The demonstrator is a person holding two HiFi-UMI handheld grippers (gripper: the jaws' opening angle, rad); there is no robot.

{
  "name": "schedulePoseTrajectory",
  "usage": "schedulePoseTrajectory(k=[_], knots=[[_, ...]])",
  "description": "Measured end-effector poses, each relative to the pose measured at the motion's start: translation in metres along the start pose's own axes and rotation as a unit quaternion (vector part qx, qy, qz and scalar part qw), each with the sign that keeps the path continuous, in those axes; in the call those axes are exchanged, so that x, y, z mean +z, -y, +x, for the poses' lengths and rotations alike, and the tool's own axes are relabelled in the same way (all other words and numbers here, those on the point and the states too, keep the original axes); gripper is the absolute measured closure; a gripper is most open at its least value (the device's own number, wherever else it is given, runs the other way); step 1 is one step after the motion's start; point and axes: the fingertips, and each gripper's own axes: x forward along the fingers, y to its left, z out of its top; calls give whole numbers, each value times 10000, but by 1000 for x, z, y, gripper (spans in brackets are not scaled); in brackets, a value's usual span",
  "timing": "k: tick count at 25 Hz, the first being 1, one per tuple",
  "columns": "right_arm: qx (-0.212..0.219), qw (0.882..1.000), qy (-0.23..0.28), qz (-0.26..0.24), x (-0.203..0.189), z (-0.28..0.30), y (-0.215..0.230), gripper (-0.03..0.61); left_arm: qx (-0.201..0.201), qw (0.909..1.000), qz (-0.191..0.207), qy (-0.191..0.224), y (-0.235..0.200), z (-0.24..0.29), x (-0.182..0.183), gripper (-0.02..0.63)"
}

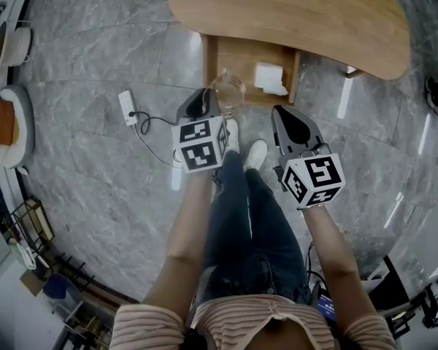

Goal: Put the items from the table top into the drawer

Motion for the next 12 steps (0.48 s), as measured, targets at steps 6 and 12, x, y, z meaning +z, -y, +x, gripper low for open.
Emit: schedulePoseTrajectory(k=[6, 12], knots=[[-31, 9996, -261, -98, -39, 29, -8, 571, -62, 9999, 12, -156, -14, 29, -26, 580], [-22, 9987, -503, 54, -80, 61, -16, 571, -155, 9991, -15, -387, -25, 66, -59, 580]])
